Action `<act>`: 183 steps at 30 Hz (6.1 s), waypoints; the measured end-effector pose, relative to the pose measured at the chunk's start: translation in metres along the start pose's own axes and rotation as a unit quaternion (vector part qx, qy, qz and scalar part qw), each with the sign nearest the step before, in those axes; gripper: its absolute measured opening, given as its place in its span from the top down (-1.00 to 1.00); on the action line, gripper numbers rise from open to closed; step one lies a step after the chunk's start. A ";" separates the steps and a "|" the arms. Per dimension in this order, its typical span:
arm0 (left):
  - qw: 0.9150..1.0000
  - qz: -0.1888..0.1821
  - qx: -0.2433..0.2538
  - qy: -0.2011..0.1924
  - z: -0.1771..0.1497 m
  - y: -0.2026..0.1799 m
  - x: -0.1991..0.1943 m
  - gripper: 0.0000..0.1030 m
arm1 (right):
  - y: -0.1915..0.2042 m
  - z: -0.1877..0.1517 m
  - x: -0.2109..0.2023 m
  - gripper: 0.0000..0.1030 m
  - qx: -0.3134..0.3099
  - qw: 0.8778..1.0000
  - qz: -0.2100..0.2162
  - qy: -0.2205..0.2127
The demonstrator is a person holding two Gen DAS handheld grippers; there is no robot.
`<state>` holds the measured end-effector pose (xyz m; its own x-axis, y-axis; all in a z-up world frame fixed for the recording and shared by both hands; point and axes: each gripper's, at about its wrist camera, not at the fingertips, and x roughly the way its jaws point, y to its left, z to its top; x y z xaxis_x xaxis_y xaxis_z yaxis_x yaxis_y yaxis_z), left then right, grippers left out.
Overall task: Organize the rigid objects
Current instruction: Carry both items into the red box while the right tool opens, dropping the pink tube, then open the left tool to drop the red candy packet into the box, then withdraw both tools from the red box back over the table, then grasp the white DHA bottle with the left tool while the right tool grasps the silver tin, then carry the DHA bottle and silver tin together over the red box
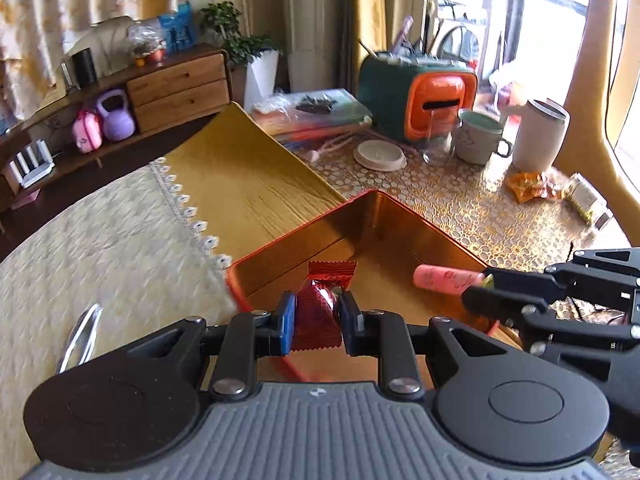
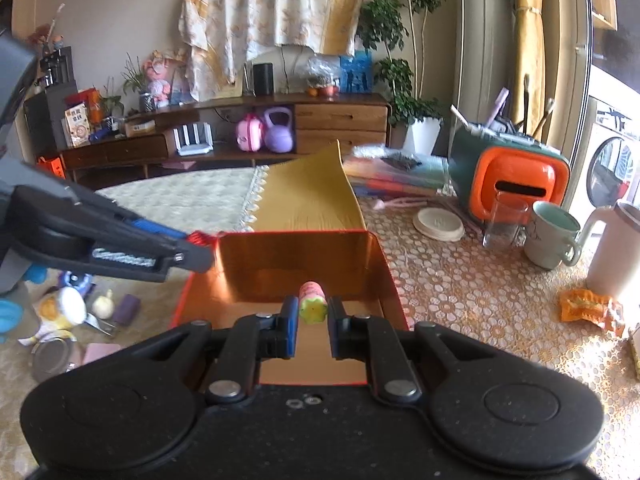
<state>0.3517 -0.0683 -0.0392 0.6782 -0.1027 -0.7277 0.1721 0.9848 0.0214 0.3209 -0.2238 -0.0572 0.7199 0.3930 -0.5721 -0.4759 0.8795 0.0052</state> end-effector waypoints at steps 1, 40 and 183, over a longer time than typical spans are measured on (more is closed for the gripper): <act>1.000 0.004 0.008 0.002 0.003 -0.003 0.008 0.55 | -0.001 0.000 0.005 0.73 0.000 1.000 -0.001 0.004; 0.994 -0.009 -0.035 0.102 0.017 -0.002 0.106 0.54 | -0.010 0.000 0.059 0.36 0.026 0.995 0.018 0.093; 0.993 -0.027 -0.111 0.018 -0.185 0.165 -0.074 0.10 | 0.189 -0.059 -0.002 -0.46 -0.109 0.978 0.149 0.099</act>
<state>0.1981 0.1280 -0.1088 0.6456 -0.1554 -0.7477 0.0429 0.9849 -0.1676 0.1994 -0.0743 -0.1031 0.4310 0.5436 -0.7202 -0.7616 0.6472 0.0328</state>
